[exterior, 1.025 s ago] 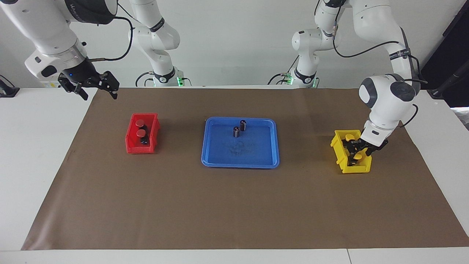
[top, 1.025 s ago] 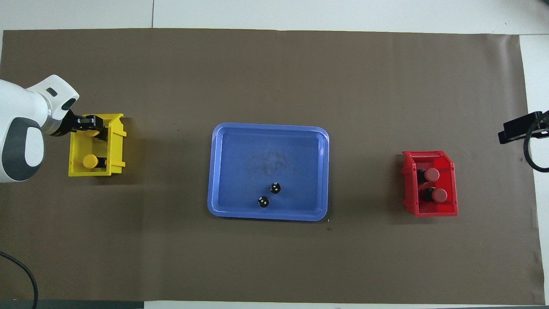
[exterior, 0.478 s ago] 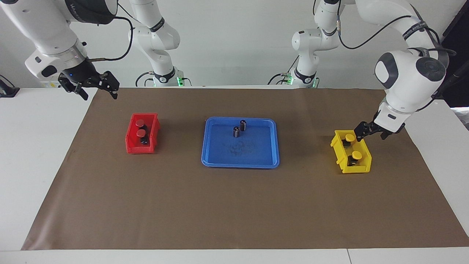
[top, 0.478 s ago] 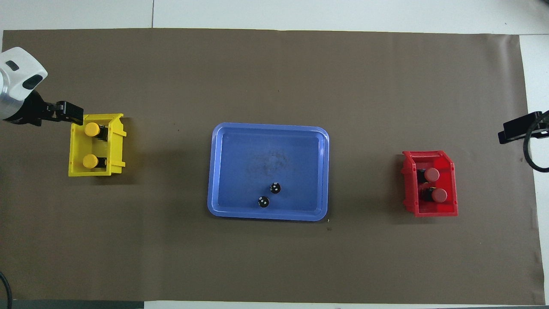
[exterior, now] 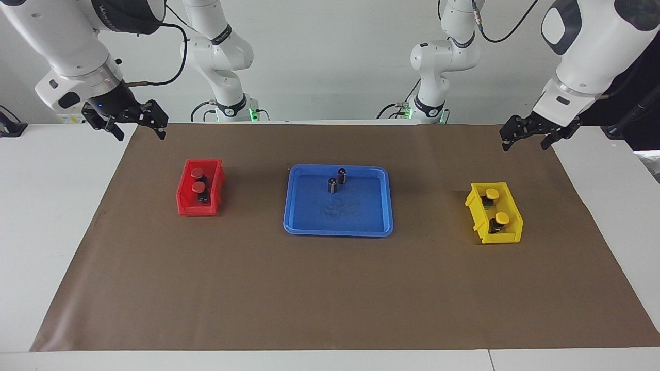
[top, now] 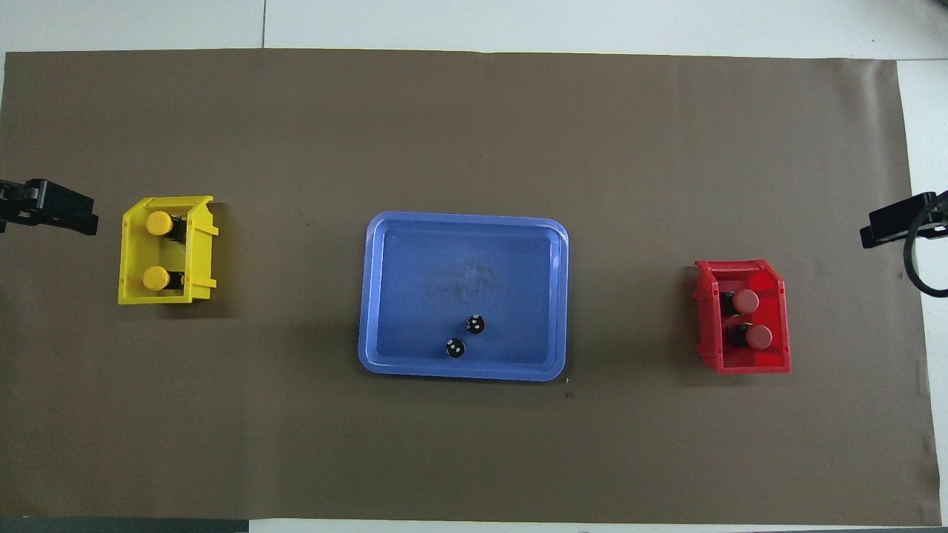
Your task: Sort red and yellow buttons by color
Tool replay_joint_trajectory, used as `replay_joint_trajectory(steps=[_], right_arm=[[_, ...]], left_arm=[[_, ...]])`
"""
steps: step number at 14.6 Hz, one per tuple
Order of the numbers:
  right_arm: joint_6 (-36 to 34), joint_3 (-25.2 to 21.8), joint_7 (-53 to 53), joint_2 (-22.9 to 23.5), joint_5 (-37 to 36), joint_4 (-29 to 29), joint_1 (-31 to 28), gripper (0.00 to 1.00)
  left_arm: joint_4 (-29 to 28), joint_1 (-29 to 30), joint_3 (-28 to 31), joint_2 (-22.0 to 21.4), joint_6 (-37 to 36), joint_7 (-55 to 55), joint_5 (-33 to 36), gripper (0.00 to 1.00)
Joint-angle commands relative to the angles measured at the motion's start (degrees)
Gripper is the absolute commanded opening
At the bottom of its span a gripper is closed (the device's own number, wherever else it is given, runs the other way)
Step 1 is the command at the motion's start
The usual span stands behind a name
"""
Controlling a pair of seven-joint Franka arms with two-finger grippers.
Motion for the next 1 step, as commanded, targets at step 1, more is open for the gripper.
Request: replay_joint_trajectory(steps=[1], right_arm=[[0.0, 0.2, 0.8, -1.0, 0.1, -0.8, -0.1, 1.0]], left_arm=[[0.4, -0.1, 0.1, 0.2, -1.4, 1.2, -0.8, 1.0]])
